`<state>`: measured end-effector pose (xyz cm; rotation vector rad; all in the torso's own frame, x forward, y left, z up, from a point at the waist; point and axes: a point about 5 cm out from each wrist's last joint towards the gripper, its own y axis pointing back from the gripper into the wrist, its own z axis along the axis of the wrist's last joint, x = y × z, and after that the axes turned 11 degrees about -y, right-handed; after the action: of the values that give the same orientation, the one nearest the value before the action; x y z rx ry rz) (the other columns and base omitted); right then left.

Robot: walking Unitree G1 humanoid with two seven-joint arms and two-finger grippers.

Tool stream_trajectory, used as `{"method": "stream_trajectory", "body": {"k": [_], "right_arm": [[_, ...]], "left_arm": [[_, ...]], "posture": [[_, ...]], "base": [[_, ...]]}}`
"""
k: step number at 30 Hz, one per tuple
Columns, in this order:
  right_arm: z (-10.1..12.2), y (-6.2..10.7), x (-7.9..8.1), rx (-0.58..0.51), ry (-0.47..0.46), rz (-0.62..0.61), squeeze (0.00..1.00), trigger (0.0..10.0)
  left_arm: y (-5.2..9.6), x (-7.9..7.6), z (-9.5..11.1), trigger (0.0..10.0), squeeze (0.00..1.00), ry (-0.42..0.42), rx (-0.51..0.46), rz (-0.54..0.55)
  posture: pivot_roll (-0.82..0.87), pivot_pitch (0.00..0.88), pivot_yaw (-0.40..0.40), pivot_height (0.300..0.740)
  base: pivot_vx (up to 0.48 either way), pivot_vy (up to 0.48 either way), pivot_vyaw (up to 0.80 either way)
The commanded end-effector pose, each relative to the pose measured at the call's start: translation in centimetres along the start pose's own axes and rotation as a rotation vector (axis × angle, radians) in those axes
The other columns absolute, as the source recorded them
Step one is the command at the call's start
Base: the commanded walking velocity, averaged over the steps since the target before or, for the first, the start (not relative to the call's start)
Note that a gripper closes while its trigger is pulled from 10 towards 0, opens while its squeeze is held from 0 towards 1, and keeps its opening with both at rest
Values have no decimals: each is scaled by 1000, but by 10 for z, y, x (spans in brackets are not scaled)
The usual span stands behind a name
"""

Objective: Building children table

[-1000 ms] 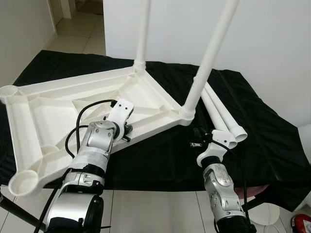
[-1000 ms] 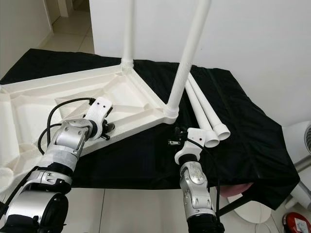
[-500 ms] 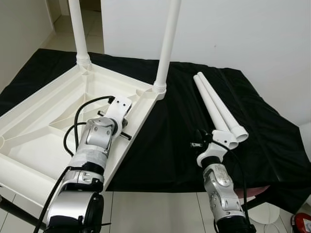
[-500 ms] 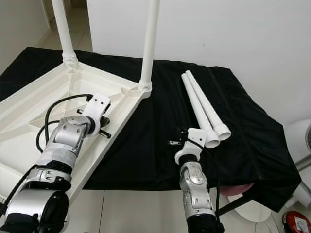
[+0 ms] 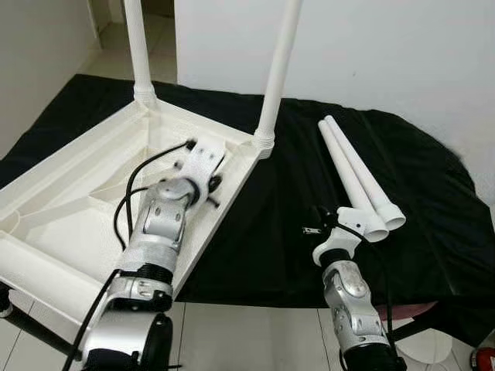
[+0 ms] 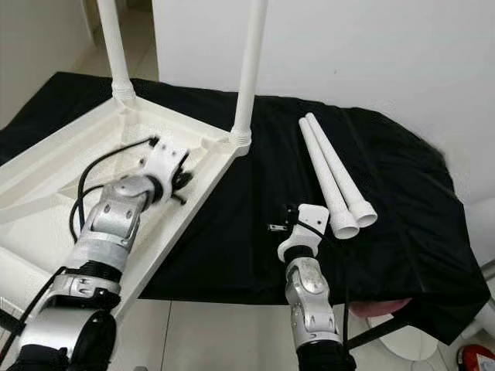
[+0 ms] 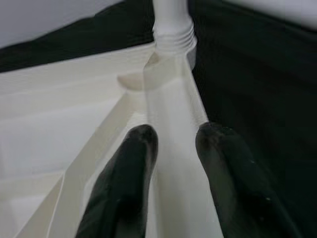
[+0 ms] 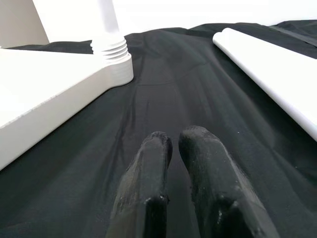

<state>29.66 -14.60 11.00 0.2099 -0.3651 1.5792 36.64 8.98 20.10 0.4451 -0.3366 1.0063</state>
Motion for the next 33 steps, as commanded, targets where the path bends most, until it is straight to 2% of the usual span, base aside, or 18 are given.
{"method": "stream_trajectory", "body": {"k": [1, 2, 3, 4, 5, 12, 14, 16, 18, 19, 21, 23, 25, 26, 27, 28, 31, 33], "right_arm": [[-1, 0, -3, -1, 8, -14, 0, 10000], [-1, 0, -3, -2, 7, -14, 0, 10000], [-1, 0, -3, -1, 7, -14, 0, 10000], [-1, 0, -3, -1, 7, -14, 0, 10000], [-1, 0, -3, -2, 7, -13, 0, 10000], [-1, 0, -2, -1, 9, -10, 0, 10000], [-1, -1, -1, -1, 9, -5, 0, 10000], [-1, -1, -1, -1, 9, -5, 0, 10000], [-1, -1, -1, 0, 9, -2, 0, 10000], [-1, -1, -1, 2, 10, 4, 0, 10000], [-1, -1, -1, 2, 10, 4, 0, 10000], [-1, -2, 0, 5, 13, 12, 0, 10000], [-1, -2, 0, 5, 13, 12, 0, 10000], [-1, -2, 0, 8, 16, 17, 0, 10000], [-1, -2, 0, 8, 16, 18, 0, 10000], [-1, -2, 0, 8, 16, 18, 0, 10000], [-2, -1, 0, 12, 19, 23, 0, 10000], [-2, -1, 0, 12, 19, 23, 0, 10000]], "left_arm": [[2, 10, -6, 10000, 1000, 25, 55, 265], [3, 10, -2, 10000, 1000, 34, 29, 259], [5, 13, 2, 10000, 200, 67, -4, 260], [5, 13, 2, 10000, 200, 67, -4, 260], [7, 15, 3, 10000, 0, 83, -23, 261], [15, 27, -2, 10000, 0, 81, -37, 327], [29, 45, -19, 10000, 0, -5, 39, 432], [29, 45, -19, 10000, 0, -5, 39, 432], [36, 52, -27, 10000, 0, -51, 87, 470], [46, 62, -40, 10000, 0, -106, 167, 506], [46, 62, -40, 10000, 0, -106, 167, 506], [54, 62, -44, 10000, 0, -89, 159, 450], [54, 62, -44, 10000, 0, -89, 159, 450], [60, 50, -35, 10000, 0, -13, 40, 316], [62, 46, -32, 10000, 0, 10, 2, 278], [62, 46, -32, 10000, 0, 10, 2, 278], [68, 29, -21, 10000, 0, -4, -112, 161], [68, 29, -21, 10000, 0, -4, -112, 161]], "posture": [[29, 0, -82, 740], [28, 0, -81, 740], [28, 0, -81, 740], [28, 0, -81, 740], [28, 0, -81, 740], [31, 0, -84, 740], [39, 0, -92, 740], [39, 0, -92, 740], [39, 0, -92, 740], [45, 0, -101, 740], [45, 0, -101, 740], [47, 0, -103, 740], [47, 0, -103, 740], [48, 0, -106, 740], [48, 0, -106, 740], [48, 0, -106, 740], [53, 0, -109, 740], [53, 0, -109, 740]], "base": [[0, 0, 0], [0, 0, 0], [0, 0, 0], [0, 0, 0], [0, 0, 0], [0, 0, 0], [0, 0, 0], [0, 0, 0], [0, 0, 0], [0, 0, 0], [0, 0, 0], [0, 0, 0], [0, 0, 0], [0, 0, 0], [0, 0, 0], [0, 0, 0], [0, 0, 0], [0, 0, 0]]}}
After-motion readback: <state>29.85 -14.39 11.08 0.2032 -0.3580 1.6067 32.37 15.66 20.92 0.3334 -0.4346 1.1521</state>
